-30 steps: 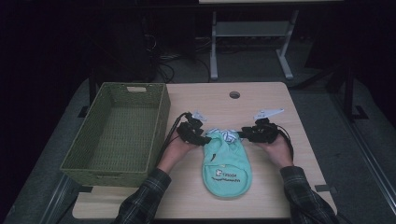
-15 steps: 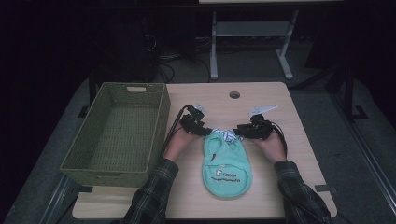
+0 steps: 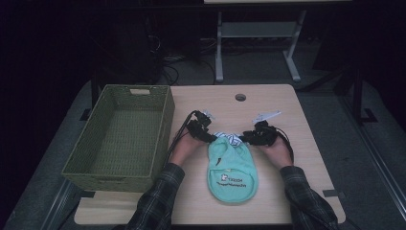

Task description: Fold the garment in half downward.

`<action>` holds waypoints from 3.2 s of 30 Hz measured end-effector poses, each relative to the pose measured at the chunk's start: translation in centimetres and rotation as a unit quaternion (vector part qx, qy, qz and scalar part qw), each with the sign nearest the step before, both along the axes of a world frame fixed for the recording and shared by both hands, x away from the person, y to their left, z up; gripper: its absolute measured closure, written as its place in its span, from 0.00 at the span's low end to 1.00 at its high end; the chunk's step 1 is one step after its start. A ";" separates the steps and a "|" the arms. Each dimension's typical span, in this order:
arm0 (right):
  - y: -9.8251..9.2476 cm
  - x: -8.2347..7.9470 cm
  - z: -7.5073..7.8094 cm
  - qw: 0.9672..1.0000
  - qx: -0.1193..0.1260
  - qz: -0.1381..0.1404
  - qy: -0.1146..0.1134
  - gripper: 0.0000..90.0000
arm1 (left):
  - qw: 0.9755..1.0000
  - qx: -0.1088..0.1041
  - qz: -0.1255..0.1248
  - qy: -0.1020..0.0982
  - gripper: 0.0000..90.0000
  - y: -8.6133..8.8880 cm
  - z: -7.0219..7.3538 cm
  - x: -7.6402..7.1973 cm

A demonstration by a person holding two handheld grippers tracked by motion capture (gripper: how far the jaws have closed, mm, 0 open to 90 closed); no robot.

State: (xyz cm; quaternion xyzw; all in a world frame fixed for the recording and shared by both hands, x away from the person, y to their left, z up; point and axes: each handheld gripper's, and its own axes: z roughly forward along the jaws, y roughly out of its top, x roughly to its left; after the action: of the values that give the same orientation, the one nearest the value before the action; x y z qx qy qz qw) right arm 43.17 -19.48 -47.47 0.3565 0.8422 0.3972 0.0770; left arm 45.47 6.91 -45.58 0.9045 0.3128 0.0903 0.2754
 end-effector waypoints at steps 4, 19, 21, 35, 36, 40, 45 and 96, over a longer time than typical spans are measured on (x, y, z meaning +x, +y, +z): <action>0.3 -0.4 0.0 1.000 -0.015 -0.002 -0.010 0.73 | 1.000 -0.005 -0.008 -0.001 0.55 -0.1 0.0 -0.1; 0.4 -0.4 0.2 1.000 -0.016 -0.007 0.008 0.96 | 0.999 -0.007 -0.035 0.021 0.96 -0.6 0.3 -0.5; 0.4 -0.4 0.2 1.000 -0.011 -0.009 0.011 0.96 | 1.000 0.001 -0.028 0.010 0.96 -0.8 0.3 -0.6; -0.1 -0.3 2.5 1.000 0.003 -0.007 -0.024 0.98 | 0.999 -0.024 -0.002 -0.044 0.96 -0.2 3.1 -1.4; -0.2 -0.4 2.9 1.000 0.005 -0.005 -0.031 0.98 | 0.998 -0.031 0.000 -0.046 0.96 -0.2 3.4 -1.5; -0.3 -0.6 4.2 0.999 0.005 -0.001 -0.050 0.98 | 0.997 -0.039 -0.001 -0.066 0.96 0.0 5.0 -2.2; -0.4 -1.0 5.7 0.998 0.013 0.001 -0.067 0.98 | 0.995 -0.058 0.000 -0.084 0.96 0.3 6.5 -3.0; 3.7 -2.0 0.0 1.000 -0.003 0.023 0.010 1.00 | 0.983 -0.116 -0.094 -0.104 0.96 0.7 8.3 -8.8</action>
State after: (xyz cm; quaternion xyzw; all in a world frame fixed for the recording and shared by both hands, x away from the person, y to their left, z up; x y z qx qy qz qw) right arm 41.14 -15.79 -47.48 0.3405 0.8522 0.3926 0.0607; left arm 36.67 7.61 -37.25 0.8777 0.2042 0.1207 0.4165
